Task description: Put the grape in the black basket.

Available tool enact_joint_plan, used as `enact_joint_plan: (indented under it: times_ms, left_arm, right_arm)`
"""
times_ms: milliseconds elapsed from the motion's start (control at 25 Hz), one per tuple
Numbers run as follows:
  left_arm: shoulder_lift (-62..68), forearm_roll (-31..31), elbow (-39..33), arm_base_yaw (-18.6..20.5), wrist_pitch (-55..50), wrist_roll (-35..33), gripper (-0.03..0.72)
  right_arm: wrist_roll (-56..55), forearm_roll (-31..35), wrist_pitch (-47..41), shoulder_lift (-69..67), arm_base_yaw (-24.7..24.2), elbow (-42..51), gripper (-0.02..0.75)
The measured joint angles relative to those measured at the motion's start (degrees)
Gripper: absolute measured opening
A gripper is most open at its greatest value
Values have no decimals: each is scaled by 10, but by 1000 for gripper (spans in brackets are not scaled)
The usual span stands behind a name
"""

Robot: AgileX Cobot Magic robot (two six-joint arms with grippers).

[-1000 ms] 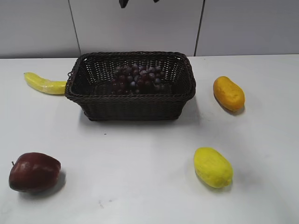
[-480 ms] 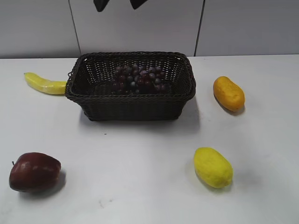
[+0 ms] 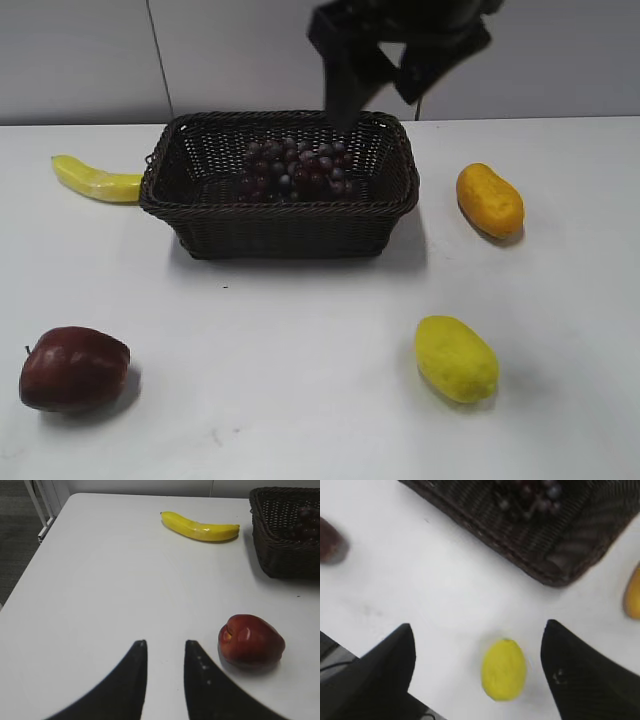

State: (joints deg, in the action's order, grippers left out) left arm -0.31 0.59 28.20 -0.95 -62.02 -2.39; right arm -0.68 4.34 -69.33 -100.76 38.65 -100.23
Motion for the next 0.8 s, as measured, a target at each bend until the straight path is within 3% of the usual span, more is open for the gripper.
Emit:
enact_joint_plan:
  times_ms: [200, 400, 640, 800]
  left_arm:
    - [0, 0, 0, 0, 0, 0, 229]
    - [0, 0, 0, 0, 0, 0, 229]
    - [0, 0, 0, 0, 0, 0, 229]
    - [0, 0, 0, 0, 0, 0, 229]
  right_arm:
    - [1, -26, 26, 92, -44, 158, 589]
    - [1, -31, 56, 170, -118, 302, 587]
    - [1, -31, 88, 274, -219, 427, 587]
    - [1, -35, 93, 347, -246, 490, 586]
